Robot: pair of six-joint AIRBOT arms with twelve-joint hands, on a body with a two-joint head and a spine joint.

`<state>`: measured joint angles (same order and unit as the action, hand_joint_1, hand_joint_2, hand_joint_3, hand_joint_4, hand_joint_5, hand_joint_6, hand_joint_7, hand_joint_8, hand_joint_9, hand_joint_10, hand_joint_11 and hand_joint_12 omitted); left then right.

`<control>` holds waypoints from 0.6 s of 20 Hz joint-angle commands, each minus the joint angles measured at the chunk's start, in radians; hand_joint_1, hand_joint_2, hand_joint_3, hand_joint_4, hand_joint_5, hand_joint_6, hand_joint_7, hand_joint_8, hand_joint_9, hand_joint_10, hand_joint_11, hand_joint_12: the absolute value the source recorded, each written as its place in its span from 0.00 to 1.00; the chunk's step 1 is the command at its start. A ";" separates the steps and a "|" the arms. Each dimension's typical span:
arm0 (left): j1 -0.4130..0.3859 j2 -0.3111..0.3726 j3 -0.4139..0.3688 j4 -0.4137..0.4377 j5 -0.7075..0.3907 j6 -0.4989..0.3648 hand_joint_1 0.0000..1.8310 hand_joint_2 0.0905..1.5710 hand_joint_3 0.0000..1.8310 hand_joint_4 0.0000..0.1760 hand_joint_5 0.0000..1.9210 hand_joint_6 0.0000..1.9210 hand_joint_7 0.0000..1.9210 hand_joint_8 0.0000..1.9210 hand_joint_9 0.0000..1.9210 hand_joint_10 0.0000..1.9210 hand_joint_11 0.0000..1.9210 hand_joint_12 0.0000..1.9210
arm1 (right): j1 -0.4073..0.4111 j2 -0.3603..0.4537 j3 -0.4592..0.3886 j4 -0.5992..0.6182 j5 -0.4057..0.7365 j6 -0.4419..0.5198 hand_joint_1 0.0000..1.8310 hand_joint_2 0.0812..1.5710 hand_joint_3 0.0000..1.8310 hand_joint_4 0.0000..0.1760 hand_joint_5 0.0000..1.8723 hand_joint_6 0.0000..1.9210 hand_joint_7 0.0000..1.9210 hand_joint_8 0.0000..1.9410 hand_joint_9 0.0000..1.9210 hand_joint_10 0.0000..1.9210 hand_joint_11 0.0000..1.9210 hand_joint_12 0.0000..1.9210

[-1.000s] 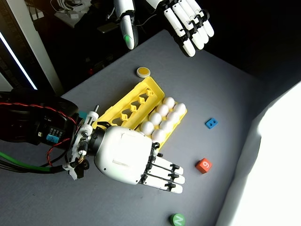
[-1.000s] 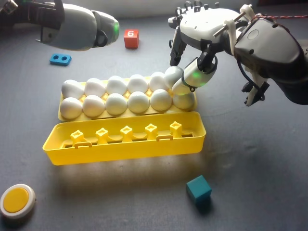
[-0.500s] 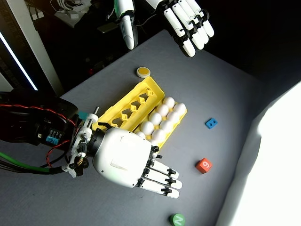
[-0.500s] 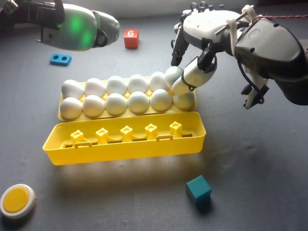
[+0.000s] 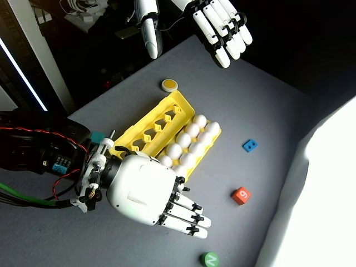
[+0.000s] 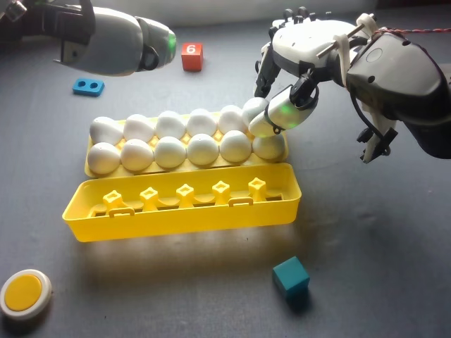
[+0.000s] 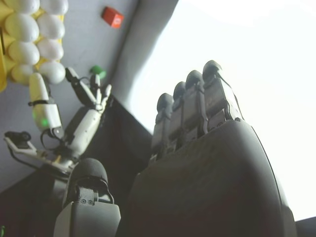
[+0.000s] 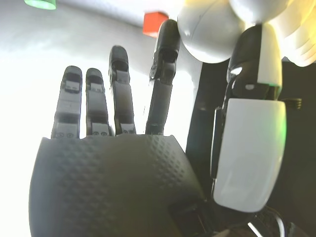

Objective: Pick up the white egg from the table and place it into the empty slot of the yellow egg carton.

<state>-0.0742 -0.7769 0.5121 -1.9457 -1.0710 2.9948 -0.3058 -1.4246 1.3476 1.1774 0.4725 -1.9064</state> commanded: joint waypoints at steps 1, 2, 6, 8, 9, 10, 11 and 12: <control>-0.016 0.000 -0.002 0.092 0.021 0.003 0.00 0.72 0.00 0.00 0.06 0.00 0.04 0.00 0.03 0.00 0.01 0.01 | 0.001 0.005 -0.002 -0.039 0.055 0.004 0.49 0.48 0.00 0.63 0.52 0.00 0.20 0.01 0.00 0.00 0.00 0.00; -0.016 0.000 -0.002 0.093 0.021 0.003 0.00 0.72 0.00 0.00 0.06 0.00 0.03 0.00 0.02 0.00 0.01 0.00 | 0.001 0.005 -0.002 -0.039 0.055 0.004 0.49 0.47 0.00 0.63 0.51 0.00 0.20 0.01 0.00 0.00 0.00 0.00; -0.016 0.000 -0.002 0.091 0.021 0.003 0.00 0.72 0.00 0.00 0.05 0.00 0.03 0.00 0.02 0.00 0.00 0.00 | 0.002 0.005 -0.002 -0.039 0.058 0.001 0.52 0.45 0.00 0.31 0.48 0.00 0.20 0.00 0.00 0.00 0.00 0.00; -0.017 0.000 -0.002 0.088 0.021 0.003 0.00 0.72 0.00 0.00 0.06 0.00 0.04 0.00 0.03 0.00 0.01 0.01 | 0.001 0.007 -0.002 -0.039 0.059 0.000 0.49 0.46 0.00 0.49 0.45 0.00 0.17 0.00 0.00 0.00 0.00 0.00; -0.017 0.000 -0.002 0.088 0.021 0.003 0.00 0.72 0.00 0.00 0.06 0.00 0.04 0.00 0.03 0.00 0.01 0.01 | 0.000 0.007 -0.002 -0.039 0.059 0.000 0.50 0.46 0.00 0.50 0.45 0.00 0.17 0.00 0.00 0.00 0.00 0.00; -0.017 0.000 -0.002 0.090 0.021 0.003 0.00 0.72 0.00 0.00 0.06 0.00 0.04 0.00 0.02 0.00 0.00 0.01 | -0.001 0.007 -0.002 -0.039 0.059 0.000 0.50 0.45 0.00 0.48 0.46 0.01 0.17 0.00 0.00 0.00 0.00 0.00; -0.016 0.000 -0.002 0.094 0.021 0.003 0.00 0.72 0.00 0.00 0.06 0.00 0.04 0.00 0.03 0.00 0.01 0.01 | -0.001 0.007 -0.002 -0.039 0.059 -0.001 0.49 0.46 0.00 0.48 0.45 0.00 0.16 0.00 0.00 0.00 0.00 0.00; -0.016 0.000 -0.002 0.096 0.020 0.003 0.00 0.72 0.00 0.00 0.06 0.00 0.04 0.00 0.03 0.00 0.01 0.01 | -0.001 0.007 -0.002 -0.039 0.059 -0.001 0.49 0.46 0.00 0.53 0.45 0.00 0.17 0.00 0.00 0.00 0.00 0.00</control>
<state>-0.0742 -0.7769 0.5121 -1.9457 -1.0710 2.9948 -0.3088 -1.4246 1.3464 1.1774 0.4698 -1.9064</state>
